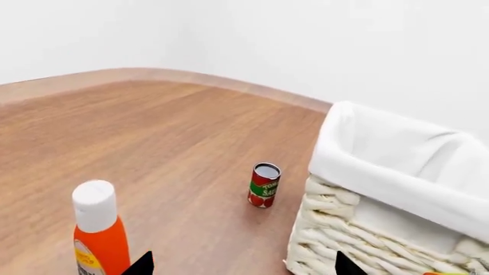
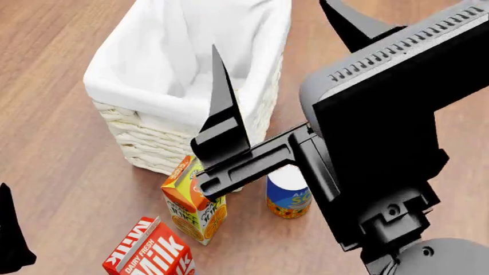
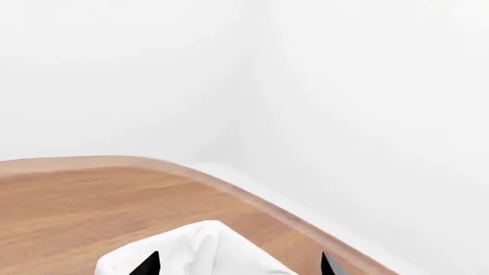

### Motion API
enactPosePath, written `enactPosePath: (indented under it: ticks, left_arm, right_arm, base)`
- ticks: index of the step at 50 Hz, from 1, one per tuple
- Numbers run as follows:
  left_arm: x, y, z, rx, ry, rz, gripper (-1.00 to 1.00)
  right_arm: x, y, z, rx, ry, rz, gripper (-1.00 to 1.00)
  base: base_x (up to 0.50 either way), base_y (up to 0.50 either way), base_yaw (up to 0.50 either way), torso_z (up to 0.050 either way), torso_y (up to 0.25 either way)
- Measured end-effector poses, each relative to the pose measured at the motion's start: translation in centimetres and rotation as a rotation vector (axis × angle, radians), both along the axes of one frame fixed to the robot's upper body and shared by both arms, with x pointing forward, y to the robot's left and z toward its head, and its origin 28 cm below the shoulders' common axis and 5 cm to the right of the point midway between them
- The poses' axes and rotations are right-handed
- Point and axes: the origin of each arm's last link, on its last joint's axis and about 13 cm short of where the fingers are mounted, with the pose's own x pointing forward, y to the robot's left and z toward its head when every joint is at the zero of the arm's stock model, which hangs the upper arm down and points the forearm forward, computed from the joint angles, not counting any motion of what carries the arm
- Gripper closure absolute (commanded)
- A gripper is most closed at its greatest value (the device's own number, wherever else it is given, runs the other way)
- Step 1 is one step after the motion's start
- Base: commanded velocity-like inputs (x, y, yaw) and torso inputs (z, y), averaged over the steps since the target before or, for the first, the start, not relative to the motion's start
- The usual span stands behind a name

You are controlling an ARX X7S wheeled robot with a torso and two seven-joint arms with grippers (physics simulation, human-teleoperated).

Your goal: Pick up the butter and put it in the basket.

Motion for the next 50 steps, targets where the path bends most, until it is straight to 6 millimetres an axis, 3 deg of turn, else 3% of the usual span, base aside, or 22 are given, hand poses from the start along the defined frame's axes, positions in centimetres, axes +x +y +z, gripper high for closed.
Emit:
enactPosePath:
  ticks: [18, 24, 28, 50]
  left_arm:
    - [-0.6, 0.5, 0.6, 0.003, -0.045, -0.027, -1.00]
    - [-0.9, 0.7, 0.9, -0.002, -0.069, -0.035, -1.00]
    - [-1.2, 0.9, 1.2, -0.009, -0.087, -0.040, -1.00]
    - [-3.2, 1.9, 3.4, -0.065, -0.195, -0.068, -1.00]
  right_arm:
    - [-5.0, -0.7, -3.0, -0.013, -0.095, -0.109, -1.00]
    - [-6.0, 0.8, -2.3, 0.068, -0.249, -0.081, -1.00]
    - [-6.9, 1.2, -3.5, 0.066, -0.235, -0.067, -1.00]
    - [-10.4, -2.7, -7.7, -0.018, -0.195, -0.237, -1.00]
  base:
    - [0.00, 0.00, 0.00, 0.000, 0.000]
    - [0.00, 0.00, 0.00, 0.000, 0.000]
    - [0.00, 0.00, 0.00, 0.000, 0.000]
    - [0.00, 0.00, 0.00, 0.000, 0.000]
